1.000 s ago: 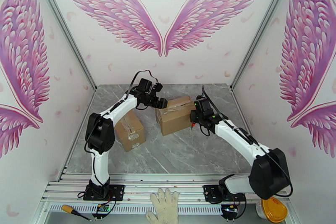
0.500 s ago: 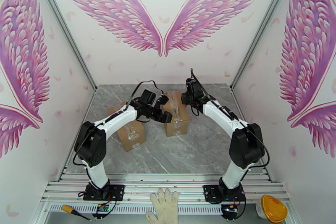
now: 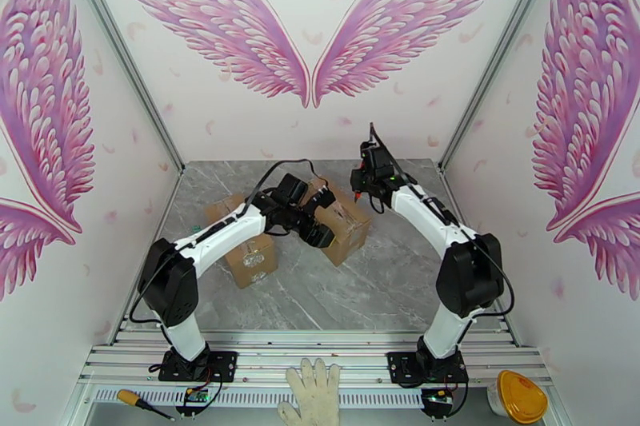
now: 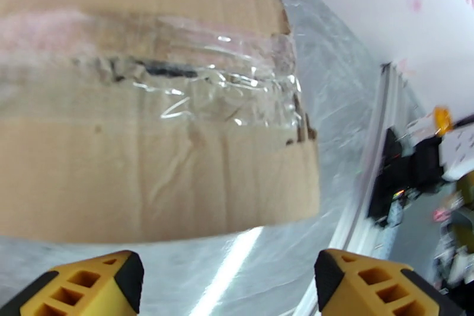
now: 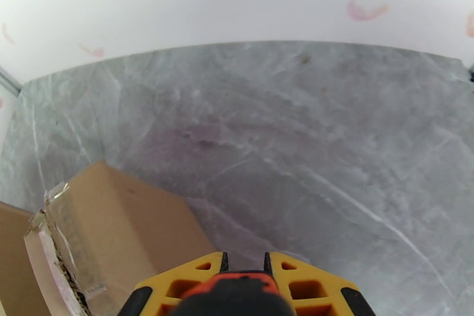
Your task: Unpack the express box
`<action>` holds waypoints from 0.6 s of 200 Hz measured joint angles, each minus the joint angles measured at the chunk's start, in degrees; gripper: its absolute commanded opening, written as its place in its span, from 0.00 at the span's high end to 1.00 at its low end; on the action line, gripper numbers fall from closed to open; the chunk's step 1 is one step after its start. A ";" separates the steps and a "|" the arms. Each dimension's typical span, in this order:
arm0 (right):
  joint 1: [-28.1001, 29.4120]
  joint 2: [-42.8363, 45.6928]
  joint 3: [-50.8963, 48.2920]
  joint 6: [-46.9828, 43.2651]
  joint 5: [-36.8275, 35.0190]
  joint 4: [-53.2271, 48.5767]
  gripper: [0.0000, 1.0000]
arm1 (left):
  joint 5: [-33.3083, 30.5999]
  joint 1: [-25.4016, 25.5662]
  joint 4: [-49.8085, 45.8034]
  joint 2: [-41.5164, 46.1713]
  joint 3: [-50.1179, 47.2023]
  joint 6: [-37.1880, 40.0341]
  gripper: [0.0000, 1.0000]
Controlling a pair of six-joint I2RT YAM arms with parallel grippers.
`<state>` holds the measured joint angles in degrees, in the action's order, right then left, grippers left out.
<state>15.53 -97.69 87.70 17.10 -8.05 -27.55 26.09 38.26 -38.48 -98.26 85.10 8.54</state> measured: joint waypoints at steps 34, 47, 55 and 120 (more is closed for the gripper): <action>-4.33 12.46 -7.06 5.31 -1.81 0.63 1.00 | -4.90 1.57 6.45 10.34 -5.79 19.65 0.05; -4.79 17.68 -11.37 8.11 -2.01 1.07 1.00 | -5.95 2.01 11.04 13.03 -9.31 27.06 0.01; -5.05 20.79 -14.40 10.16 -1.95 1.57 1.00 | -6.60 2.27 13.68 13.75 -11.23 31.85 0.01; -7.61 45.70 -42.49 31.76 1.97 8.87 1.00 | -13.35 3.74 27.67 3.93 -14.60 58.69 0.01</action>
<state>7.92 -51.99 45.21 48.86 -6.09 -18.68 12.73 42.00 -10.81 -94.32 70.50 67.22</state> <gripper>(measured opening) 0.206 0.987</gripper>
